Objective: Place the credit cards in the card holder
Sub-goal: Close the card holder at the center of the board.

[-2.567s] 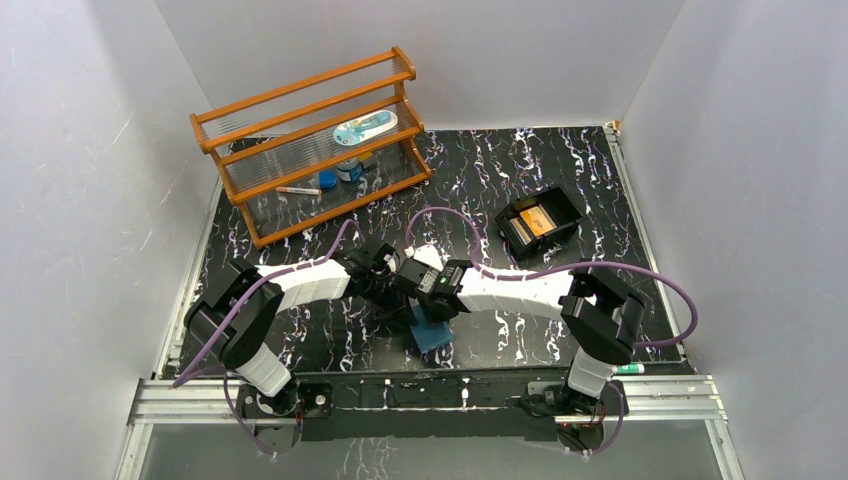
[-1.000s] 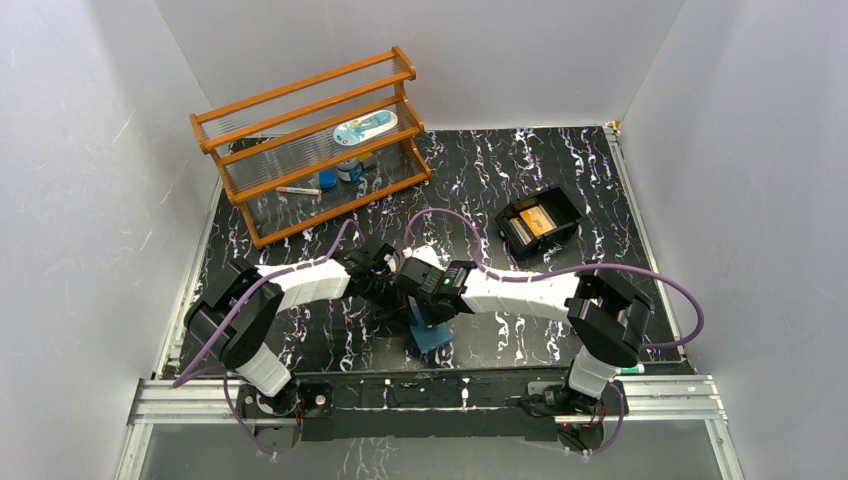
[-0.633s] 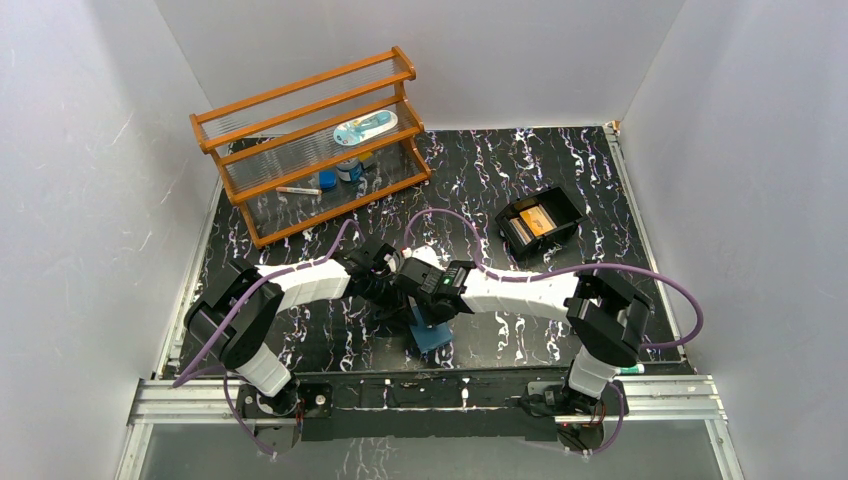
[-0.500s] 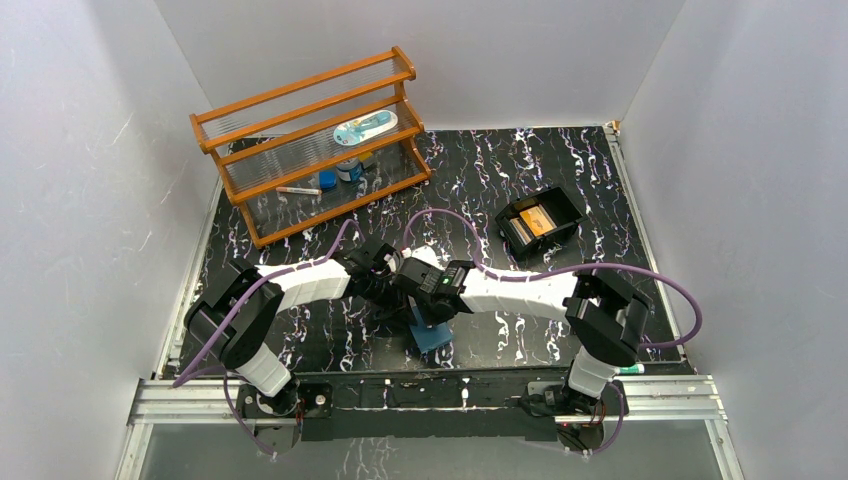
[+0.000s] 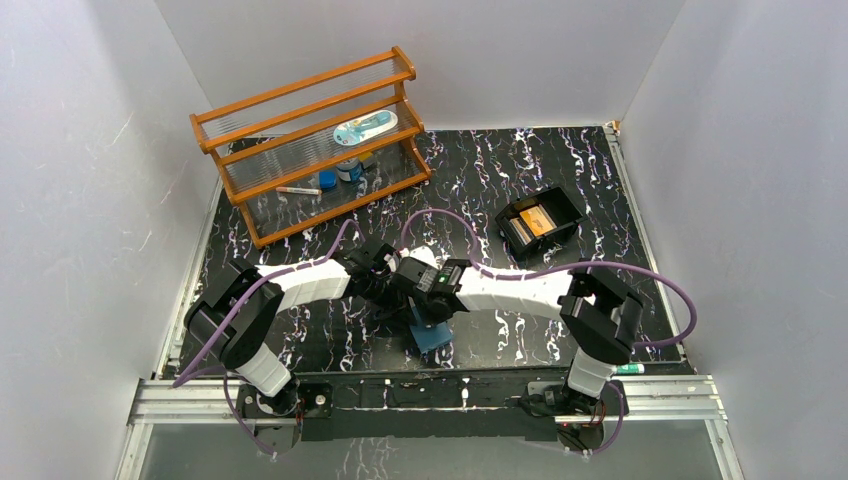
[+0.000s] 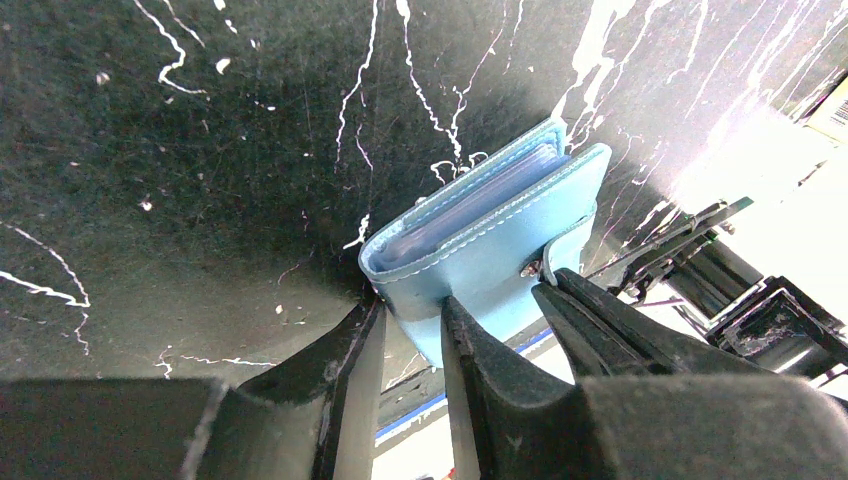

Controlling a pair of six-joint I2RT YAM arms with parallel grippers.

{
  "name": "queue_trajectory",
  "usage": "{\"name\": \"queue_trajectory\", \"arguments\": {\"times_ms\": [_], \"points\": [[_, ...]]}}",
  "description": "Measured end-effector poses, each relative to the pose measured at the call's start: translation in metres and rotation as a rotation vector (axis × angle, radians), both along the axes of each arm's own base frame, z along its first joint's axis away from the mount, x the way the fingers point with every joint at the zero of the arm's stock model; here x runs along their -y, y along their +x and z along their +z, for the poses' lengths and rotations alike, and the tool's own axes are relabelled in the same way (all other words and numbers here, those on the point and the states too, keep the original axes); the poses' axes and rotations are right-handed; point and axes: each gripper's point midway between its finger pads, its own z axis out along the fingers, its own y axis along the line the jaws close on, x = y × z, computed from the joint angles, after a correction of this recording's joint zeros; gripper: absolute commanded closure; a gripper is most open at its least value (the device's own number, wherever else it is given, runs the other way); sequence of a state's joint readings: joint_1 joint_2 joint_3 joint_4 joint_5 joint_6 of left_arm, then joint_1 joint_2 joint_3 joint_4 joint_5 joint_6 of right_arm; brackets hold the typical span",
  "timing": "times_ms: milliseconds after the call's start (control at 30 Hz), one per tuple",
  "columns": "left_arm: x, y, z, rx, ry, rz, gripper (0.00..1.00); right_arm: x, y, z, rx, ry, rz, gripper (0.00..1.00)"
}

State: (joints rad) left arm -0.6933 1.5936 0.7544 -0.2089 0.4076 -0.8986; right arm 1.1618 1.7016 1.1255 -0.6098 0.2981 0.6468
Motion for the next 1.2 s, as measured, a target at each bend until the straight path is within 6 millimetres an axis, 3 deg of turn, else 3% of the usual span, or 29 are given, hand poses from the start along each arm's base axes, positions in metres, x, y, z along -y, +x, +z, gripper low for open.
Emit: {"name": "queue_trajectory", "arguments": {"times_ms": [767, 1200], "points": [[-0.0003, -0.0003, -0.0002, -0.021, -0.010, 0.006, 0.74, -0.0021, -0.0011, -0.0032, 0.006, -0.089, -0.039, 1.00], [0.0002, 0.0001, -0.0002, -0.021, -0.011, 0.009, 0.75, -0.0025, -0.0028, -0.0043, 0.031, -0.081, -0.044, 0.79]]}}
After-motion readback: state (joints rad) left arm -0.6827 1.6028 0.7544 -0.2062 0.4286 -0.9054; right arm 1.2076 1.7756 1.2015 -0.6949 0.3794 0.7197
